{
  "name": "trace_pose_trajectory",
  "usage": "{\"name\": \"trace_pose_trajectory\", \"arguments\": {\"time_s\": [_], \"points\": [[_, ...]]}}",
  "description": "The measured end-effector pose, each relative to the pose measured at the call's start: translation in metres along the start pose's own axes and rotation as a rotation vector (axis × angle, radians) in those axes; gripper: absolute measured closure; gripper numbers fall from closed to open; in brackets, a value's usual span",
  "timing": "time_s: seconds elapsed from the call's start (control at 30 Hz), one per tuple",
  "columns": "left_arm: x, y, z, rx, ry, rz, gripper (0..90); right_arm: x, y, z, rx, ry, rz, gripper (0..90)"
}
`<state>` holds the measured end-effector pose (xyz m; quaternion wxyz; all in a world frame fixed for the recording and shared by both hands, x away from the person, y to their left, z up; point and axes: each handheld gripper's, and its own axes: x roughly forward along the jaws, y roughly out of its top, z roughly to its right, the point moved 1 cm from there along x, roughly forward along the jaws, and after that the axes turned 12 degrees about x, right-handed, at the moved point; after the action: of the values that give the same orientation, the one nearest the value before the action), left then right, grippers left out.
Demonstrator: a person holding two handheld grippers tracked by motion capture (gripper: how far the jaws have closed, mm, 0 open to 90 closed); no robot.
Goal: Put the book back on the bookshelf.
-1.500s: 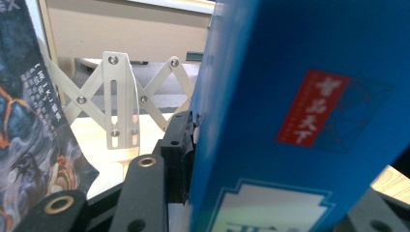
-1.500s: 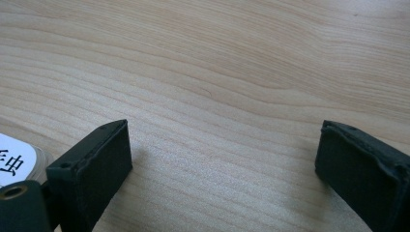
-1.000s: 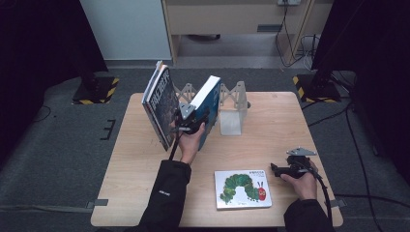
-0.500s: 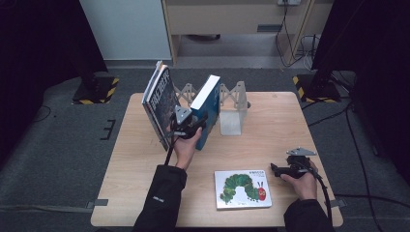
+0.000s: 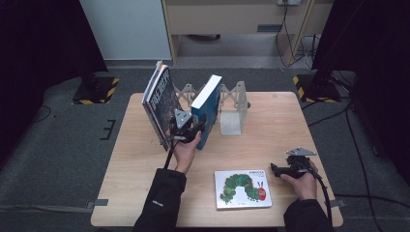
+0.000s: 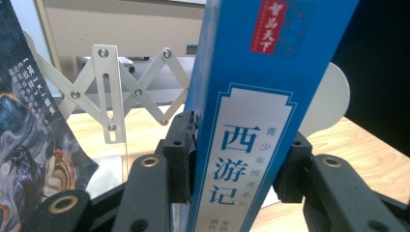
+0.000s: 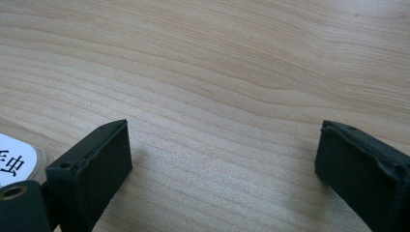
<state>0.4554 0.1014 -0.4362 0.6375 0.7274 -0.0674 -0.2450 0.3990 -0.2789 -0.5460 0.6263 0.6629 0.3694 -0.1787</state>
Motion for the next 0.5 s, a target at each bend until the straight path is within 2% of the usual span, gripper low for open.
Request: {"name": "trace_pose_trajectory", "arguments": {"time_s": [0.2, 0.5], "points": [[0.011, 0.003, 0.003, -0.008, 0.039, 0.001, 58.3, 0.000, 0.000, 0.000, -0.001, 0.001, 0.000, 6.0], [0.030, 0.011, 0.000, -0.053, 0.047, -0.018, 58.5, 0.000, 0.000, 0.000, -0.002, 0.001, 0.001, 6.0]]}}
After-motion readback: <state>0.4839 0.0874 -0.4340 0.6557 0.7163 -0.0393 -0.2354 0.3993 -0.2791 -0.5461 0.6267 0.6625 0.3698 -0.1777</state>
